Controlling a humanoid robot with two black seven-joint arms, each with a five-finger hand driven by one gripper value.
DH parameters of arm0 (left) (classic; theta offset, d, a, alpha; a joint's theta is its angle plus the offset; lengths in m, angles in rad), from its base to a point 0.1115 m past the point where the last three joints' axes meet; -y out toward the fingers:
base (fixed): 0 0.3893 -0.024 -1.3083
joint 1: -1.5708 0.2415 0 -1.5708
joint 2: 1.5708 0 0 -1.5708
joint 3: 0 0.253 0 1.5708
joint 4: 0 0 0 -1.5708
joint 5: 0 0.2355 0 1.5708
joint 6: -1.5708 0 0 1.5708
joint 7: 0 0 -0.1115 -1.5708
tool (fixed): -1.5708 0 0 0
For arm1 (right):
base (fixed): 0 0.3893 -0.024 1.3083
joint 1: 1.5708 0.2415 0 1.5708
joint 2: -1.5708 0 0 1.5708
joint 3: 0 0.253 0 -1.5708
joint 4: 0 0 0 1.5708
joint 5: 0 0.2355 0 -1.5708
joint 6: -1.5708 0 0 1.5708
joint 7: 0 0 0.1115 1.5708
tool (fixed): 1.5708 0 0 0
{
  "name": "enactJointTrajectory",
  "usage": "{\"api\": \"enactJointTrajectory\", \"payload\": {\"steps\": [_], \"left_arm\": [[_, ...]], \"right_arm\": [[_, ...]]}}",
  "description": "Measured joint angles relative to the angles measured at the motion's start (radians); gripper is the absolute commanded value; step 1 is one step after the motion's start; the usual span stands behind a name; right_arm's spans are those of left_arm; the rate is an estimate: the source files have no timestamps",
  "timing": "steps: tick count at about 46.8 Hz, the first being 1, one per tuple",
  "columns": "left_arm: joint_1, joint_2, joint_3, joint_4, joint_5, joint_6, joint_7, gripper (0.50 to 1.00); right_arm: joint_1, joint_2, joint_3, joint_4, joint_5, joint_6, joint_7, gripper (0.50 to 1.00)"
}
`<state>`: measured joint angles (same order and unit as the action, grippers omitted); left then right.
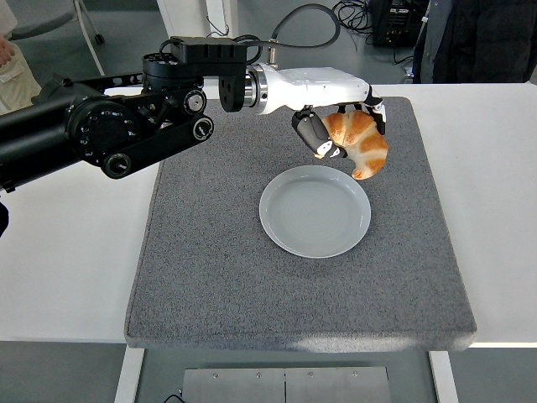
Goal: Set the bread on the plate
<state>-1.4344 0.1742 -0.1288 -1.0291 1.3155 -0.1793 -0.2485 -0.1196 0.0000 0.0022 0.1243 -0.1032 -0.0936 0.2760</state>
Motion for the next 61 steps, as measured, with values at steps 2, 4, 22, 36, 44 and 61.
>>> {"api": "enactJointTrajectory", "payload": {"steps": [2, 4, 22, 36, 44, 61], "left_arm": [[0.008, -0.018, 0.001, 0.011, 0.001, 0.002, 0.000, 0.500], [0.016, -0.034, 0.004, 0.021, 0.003, 0.005, -0.001, 0.500], [0.058, -0.052, 0.103, 0.060, 0.005, 0.067, -0.009, 0.500], [0.151, -0.077, 0.102, 0.077, 0.053, 0.090, -0.008, 0.500], [0.184, -0.082, 0.103, 0.108, 0.074, 0.107, -0.009, 0.500], [0.198, -0.082, 0.104, 0.118, 0.074, 0.115, -0.009, 0.500]], "right_arm": [[0.000, 0.000, 0.000, 0.000, 0.000, 0.000, 0.000, 1.000], [0.000, 0.000, 0.000, 0.000, 0.000, 0.000, 0.000, 1.000], [0.000, 0.000, 0.000, 0.000, 0.000, 0.000, 0.000, 1.000], [0.000, 0.000, 0.000, 0.000, 0.000, 0.000, 0.000, 1.000], [0.000, 0.000, 0.000, 0.000, 0.000, 0.000, 0.000, 1.000], [0.000, 0.000, 0.000, 0.000, 0.000, 0.000, 0.000, 1.000]]}}
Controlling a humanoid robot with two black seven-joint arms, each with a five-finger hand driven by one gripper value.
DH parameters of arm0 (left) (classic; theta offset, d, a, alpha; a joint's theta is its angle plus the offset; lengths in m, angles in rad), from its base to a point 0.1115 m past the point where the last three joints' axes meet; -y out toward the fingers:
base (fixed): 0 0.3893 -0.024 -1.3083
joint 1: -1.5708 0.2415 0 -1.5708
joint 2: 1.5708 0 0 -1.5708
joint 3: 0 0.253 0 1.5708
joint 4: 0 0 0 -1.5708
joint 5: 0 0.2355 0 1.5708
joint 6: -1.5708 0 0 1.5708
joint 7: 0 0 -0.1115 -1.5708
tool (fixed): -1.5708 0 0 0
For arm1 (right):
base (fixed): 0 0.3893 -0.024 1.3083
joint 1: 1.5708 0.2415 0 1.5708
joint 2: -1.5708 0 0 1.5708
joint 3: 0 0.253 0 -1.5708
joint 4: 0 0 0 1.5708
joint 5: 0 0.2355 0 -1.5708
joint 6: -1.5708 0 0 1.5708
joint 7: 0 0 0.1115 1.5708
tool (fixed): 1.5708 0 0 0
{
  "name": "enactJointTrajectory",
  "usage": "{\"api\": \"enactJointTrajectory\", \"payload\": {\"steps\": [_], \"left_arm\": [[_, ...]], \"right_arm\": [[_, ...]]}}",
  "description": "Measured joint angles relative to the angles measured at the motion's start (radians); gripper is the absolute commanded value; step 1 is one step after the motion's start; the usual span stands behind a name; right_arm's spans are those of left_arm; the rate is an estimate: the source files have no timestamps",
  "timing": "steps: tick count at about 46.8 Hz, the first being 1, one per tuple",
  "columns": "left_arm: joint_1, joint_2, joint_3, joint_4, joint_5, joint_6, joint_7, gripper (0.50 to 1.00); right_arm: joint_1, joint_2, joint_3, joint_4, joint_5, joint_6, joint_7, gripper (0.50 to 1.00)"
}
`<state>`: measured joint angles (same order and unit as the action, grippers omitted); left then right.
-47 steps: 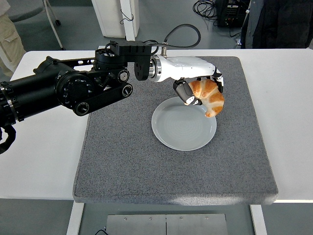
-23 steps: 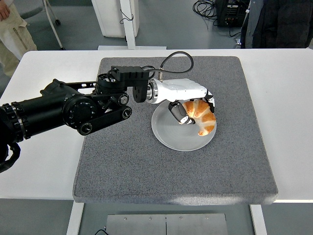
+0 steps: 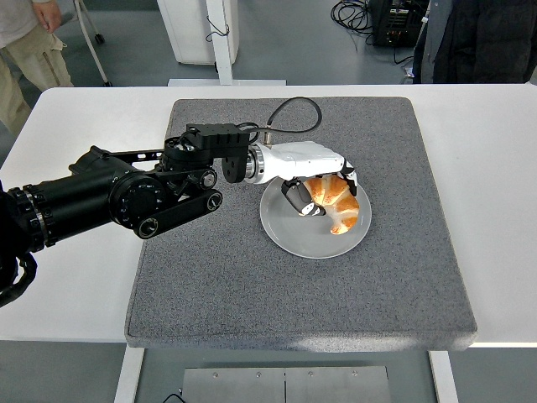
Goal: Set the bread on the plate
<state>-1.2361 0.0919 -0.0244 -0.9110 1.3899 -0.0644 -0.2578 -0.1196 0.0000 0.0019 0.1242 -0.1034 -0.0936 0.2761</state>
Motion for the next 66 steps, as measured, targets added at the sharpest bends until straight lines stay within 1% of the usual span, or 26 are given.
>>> {"api": "enactJointTrajectory", "payload": {"steps": [16, 24, 31, 55, 57, 58, 59, 61, 66], "left_arm": [[0.040, 0.001, 0.001, 0.017, 0.001, 0.014, -0.002, 0.500], [0.042, 0.000, 0.001, 0.017, 0.001, 0.015, -0.003, 0.500], [0.044, 0.001, 0.001, 0.028, 0.002, 0.028, -0.004, 0.500], [0.067, -0.001, 0.001, 0.044, 0.002, 0.036, -0.014, 0.500], [0.066, 0.000, 0.001, 0.044, 0.001, 0.036, -0.013, 0.780], [0.066, 0.000, 0.001, 0.043, 0.000, 0.036, -0.013, 0.801], [0.066, 0.000, 0.001, 0.043, -0.001, 0.036, -0.012, 0.834], [0.063, 0.000, 0.001, 0.042, -0.007, 0.034, -0.012, 0.996], [0.048, 0.000, 0.000, 0.037, -0.017, 0.026, -0.013, 0.998]], "right_arm": [[0.000, 0.000, 0.000, 0.000, 0.000, 0.000, 0.000, 1.000], [0.000, 0.000, 0.000, 0.000, 0.000, 0.000, 0.000, 1.000], [0.000, 0.000, 0.000, 0.000, 0.000, 0.000, 0.000, 1.000], [0.000, 0.000, 0.000, 0.000, 0.000, 0.000, 0.000, 1.000], [0.000, 0.000, 0.000, 0.000, 0.000, 0.000, 0.000, 1.000], [0.000, 0.000, 0.000, 0.000, 0.000, 0.000, 0.000, 1.000], [0.000, 0.000, 0.000, 0.000, 0.000, 0.000, 0.000, 1.000], [0.000, 0.000, 0.000, 0.000, 0.000, 0.000, 0.000, 1.000], [0.000, 0.000, 0.000, 0.000, 0.000, 0.000, 0.000, 1.000]]}}
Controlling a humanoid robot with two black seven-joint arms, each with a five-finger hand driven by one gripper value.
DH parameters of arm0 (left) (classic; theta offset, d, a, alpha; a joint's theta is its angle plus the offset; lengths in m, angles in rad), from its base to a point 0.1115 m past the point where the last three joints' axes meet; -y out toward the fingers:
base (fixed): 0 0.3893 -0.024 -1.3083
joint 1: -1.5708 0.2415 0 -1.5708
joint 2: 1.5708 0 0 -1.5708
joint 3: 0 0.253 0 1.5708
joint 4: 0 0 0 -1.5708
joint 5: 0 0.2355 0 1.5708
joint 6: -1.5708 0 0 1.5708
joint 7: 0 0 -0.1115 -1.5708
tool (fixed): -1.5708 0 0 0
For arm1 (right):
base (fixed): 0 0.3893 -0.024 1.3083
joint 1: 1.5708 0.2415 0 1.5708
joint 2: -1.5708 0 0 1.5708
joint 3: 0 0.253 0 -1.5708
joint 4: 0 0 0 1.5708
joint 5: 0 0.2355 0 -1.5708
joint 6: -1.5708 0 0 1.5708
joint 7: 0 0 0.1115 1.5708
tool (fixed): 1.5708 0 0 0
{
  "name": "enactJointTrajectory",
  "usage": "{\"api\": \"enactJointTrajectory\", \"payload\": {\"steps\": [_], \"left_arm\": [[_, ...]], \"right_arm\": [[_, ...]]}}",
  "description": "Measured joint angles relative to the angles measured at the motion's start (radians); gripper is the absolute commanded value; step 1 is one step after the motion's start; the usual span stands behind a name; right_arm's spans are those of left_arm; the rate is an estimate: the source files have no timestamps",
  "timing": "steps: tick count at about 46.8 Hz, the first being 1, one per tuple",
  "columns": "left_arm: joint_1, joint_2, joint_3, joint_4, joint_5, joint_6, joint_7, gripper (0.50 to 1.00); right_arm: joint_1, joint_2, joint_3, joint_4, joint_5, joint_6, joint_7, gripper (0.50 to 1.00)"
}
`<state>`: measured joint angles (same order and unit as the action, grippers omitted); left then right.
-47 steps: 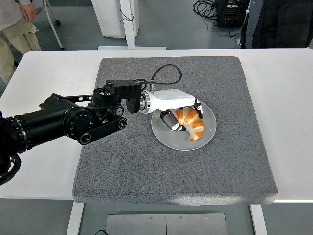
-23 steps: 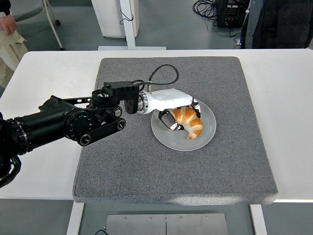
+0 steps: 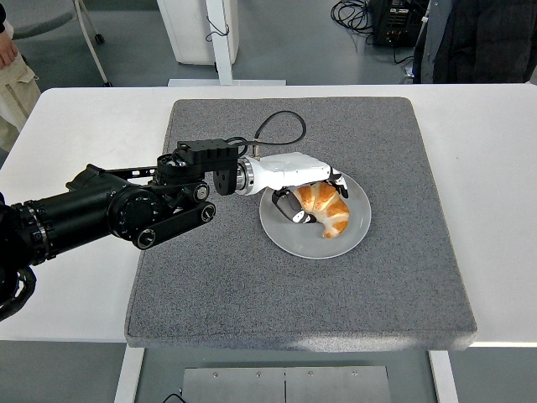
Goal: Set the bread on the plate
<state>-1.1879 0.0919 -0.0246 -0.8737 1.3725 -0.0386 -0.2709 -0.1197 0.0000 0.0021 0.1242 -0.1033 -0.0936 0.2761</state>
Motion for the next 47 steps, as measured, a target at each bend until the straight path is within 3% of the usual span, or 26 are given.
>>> {"api": "enactJointTrajectory", "payload": {"steps": [19, 27, 47], "left_arm": [[-0.095, 0.089, -0.007, -0.090, -0.018, -0.046, 0.004, 0.998], [-0.187, 0.162, -0.016, -0.174, -0.153, -0.055, 0.003, 0.998], [-0.315, 0.265, -0.072, -0.198, -0.373, -0.055, -0.002, 0.998]], "right_arm": [[0.000, 0.000, 0.000, 0.000, 0.000, 0.000, 0.000, 1.000], [0.000, 0.000, 0.000, 0.000, 0.000, 0.000, 0.000, 1.000], [0.000, 0.000, 0.000, 0.000, 0.000, 0.000, 0.000, 1.000]]}}
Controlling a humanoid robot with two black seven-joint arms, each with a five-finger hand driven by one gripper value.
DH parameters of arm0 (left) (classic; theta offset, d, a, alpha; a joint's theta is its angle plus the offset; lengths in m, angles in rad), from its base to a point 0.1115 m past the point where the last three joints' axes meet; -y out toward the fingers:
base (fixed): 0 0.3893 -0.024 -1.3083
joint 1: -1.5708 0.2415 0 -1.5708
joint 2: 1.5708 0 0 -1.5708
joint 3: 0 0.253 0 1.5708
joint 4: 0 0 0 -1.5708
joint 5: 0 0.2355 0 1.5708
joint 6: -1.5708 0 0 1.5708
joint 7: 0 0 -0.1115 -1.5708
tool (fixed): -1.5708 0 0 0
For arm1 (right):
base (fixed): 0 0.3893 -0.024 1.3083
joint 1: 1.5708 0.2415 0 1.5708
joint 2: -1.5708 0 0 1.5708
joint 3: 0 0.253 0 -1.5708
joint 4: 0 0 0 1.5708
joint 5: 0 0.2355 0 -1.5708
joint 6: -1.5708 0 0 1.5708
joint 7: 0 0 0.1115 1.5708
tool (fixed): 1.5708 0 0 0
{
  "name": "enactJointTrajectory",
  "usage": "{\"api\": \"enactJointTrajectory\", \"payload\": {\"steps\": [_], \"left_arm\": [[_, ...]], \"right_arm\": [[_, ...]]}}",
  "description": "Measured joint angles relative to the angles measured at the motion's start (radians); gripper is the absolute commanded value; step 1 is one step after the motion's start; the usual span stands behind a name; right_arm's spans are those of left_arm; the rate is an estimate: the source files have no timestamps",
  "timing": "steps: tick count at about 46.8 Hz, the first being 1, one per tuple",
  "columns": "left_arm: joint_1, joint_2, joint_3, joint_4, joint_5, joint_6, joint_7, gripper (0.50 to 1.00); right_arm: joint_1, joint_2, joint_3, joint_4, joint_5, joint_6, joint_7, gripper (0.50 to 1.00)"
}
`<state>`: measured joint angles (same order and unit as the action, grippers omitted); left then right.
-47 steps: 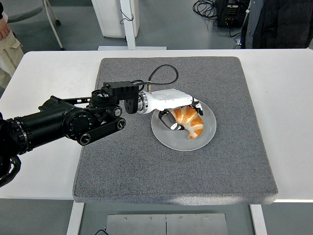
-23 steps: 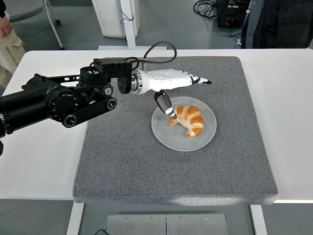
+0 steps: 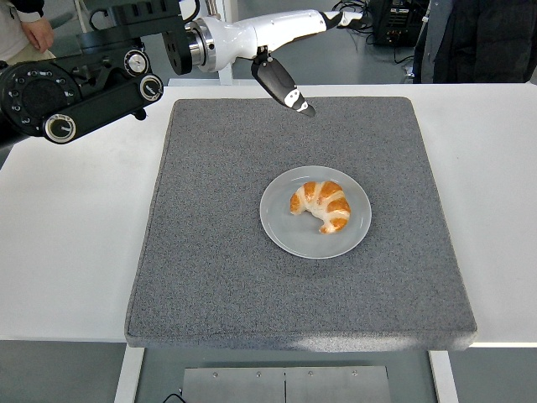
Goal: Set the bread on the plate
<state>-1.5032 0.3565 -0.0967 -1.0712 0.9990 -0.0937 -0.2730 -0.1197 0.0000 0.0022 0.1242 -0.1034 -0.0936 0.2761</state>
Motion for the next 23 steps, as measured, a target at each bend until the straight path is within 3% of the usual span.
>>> {"api": "enactJointTrajectory", "payload": {"steps": [15, 23], "left_arm": [[0.000, 0.019, -0.038, 0.022, -0.279, 0.017, 0.004, 0.998], [0.053, 0.020, -0.043, 0.036, -0.356, 0.085, -0.024, 0.998]], "right_arm": [[0.000, 0.000, 0.000, 0.000, 0.000, 0.000, 0.000, 1.000], [0.000, 0.000, 0.000, 0.000, 0.000, 0.000, 0.000, 1.000]]}}
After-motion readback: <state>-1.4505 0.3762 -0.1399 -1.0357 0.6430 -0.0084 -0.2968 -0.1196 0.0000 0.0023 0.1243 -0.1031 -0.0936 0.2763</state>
